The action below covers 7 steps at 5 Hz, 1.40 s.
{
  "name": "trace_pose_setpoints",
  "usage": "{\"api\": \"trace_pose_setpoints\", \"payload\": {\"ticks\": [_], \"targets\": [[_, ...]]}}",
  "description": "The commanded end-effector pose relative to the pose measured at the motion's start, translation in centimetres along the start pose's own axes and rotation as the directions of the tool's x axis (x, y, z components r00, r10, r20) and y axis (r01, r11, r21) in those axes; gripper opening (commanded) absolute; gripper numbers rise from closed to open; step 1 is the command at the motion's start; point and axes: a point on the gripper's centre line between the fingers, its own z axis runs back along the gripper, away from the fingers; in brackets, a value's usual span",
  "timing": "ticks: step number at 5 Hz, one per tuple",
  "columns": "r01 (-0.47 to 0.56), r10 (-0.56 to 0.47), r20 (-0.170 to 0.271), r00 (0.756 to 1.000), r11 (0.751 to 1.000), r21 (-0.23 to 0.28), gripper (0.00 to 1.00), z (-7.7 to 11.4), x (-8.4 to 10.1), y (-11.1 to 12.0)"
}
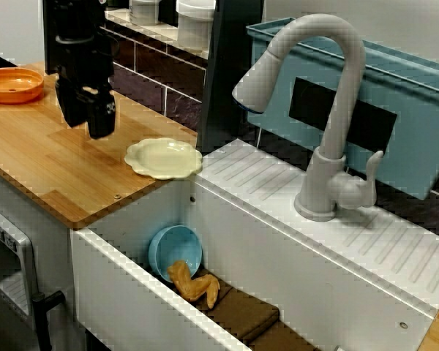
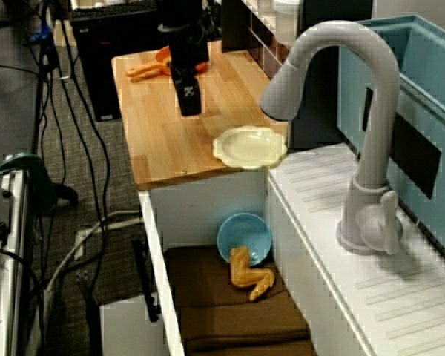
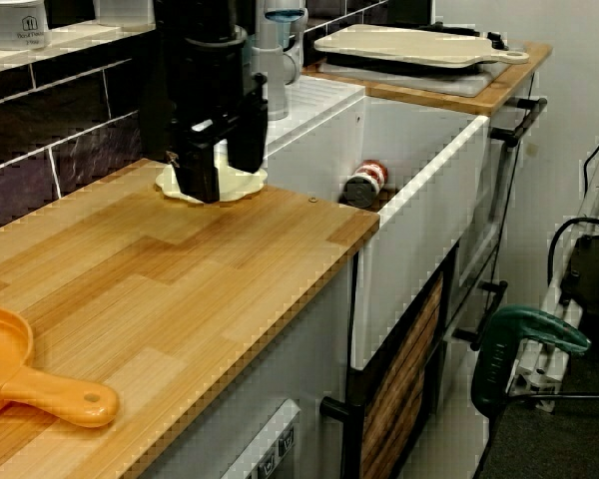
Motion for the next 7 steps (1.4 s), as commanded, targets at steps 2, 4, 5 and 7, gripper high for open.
{"api": "trace_pose_setpoints", "payload": {"ticks": [2,4,5,7], "targets": [[-0.047,0.047,0.033,0.998,0.999,0.006,1.0,2.8,1.6,1.4],[-0.276,0.261,0.116,0.958,0.95,0.142,1.0,2.6,1.6,0.3],[-0.315,0.296,0.13,0.946,0.935,0.16,1.0,2.5,1.7,-0.2],[-0.324,0.304,0.139,0.943,0.931,0.165,1.0,2.5,2.2,-1.3]]}}
